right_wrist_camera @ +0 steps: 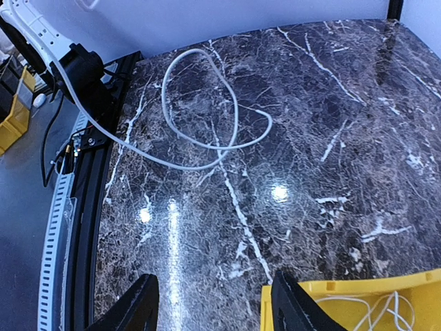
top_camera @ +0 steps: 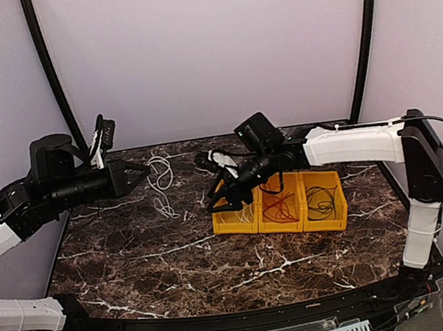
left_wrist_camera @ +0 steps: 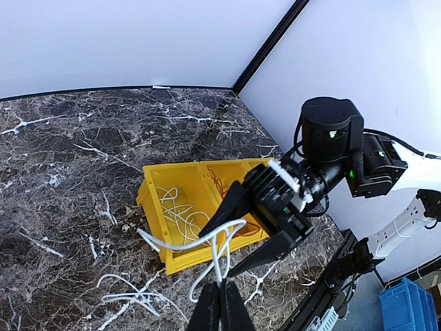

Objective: Untangle the cables

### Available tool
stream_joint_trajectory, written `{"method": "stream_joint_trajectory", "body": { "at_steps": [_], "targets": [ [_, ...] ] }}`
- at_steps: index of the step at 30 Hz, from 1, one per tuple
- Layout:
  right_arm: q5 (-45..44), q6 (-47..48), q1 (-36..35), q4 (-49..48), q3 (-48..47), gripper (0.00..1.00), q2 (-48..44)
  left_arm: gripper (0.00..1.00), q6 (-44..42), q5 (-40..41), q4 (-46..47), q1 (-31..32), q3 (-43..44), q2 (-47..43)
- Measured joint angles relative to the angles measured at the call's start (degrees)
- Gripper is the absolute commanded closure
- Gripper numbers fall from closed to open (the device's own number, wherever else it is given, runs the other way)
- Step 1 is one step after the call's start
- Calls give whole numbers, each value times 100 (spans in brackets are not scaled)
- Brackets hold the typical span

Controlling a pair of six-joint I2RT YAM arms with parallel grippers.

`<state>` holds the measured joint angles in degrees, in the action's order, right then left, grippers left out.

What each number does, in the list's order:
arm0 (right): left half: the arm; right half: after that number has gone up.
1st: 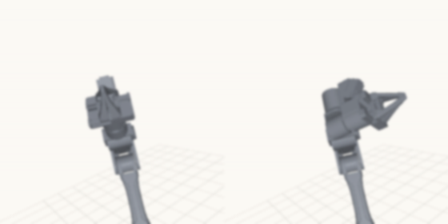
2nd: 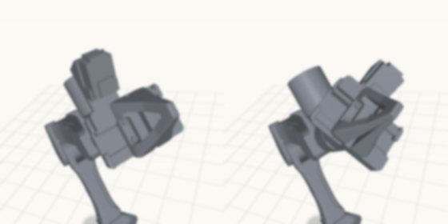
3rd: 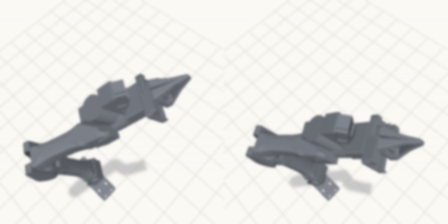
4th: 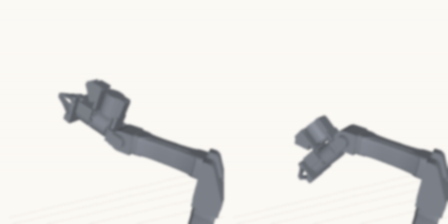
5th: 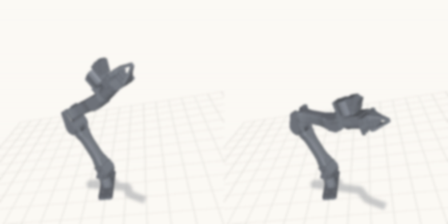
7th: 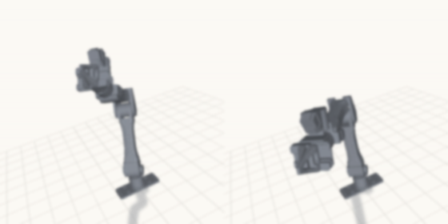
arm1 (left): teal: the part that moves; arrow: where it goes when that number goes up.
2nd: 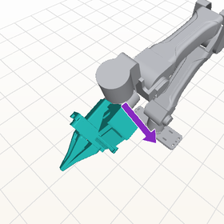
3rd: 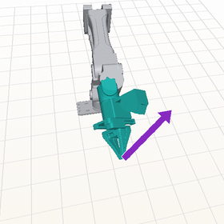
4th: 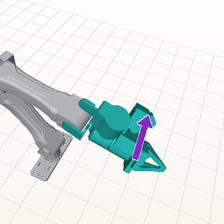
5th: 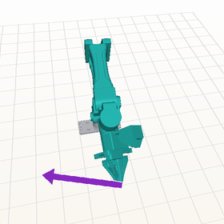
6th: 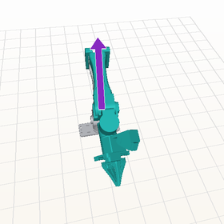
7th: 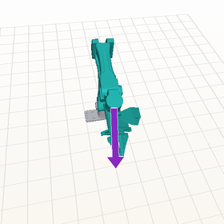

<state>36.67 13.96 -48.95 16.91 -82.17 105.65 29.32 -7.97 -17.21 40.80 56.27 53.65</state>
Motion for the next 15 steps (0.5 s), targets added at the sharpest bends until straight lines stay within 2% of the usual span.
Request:
{"method": "stream_joint_trajectory", "body": {
  "at_steps": [15],
  "targets": [
    [553, -1014, -345, -557, -990, 41, 518, 100, 197, -146, 155, 24, 369, -11]
  ]
}}
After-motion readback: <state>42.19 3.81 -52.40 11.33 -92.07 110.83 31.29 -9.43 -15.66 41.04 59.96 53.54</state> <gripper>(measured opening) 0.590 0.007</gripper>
